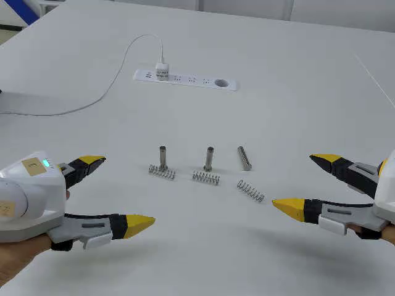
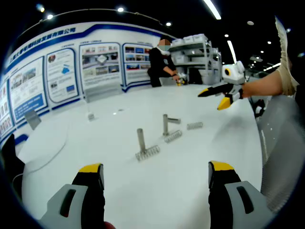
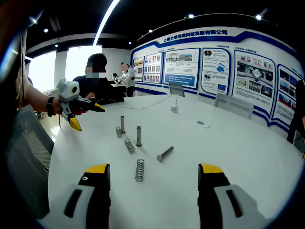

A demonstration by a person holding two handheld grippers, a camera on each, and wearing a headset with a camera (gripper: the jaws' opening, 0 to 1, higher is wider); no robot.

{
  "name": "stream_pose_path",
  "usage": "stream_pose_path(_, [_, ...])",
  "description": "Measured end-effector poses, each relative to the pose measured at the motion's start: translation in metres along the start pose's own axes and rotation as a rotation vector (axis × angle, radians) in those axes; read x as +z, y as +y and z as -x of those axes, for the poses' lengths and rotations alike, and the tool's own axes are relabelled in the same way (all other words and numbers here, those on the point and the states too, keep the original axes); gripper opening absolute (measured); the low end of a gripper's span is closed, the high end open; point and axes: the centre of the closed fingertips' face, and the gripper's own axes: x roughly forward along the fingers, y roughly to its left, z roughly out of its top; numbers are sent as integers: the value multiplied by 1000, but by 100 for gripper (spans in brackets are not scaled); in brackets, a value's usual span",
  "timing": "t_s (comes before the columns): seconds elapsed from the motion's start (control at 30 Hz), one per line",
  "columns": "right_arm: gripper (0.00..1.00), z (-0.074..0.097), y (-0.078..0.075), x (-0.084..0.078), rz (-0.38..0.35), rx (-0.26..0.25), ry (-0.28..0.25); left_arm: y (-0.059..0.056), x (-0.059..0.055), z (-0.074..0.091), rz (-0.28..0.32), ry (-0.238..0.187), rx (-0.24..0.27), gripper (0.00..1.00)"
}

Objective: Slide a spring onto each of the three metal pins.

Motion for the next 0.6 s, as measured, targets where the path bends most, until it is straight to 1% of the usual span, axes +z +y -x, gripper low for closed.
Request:
stream_pose_path(0.13, [76, -1, 1, 1, 2, -2, 1, -1, -1, 0, -2, 2, -1, 92])
stream_pose_path(0.6, [74, 1, -3, 2, -6, -18, 2, -1, 1, -1, 5, -4, 0, 91])
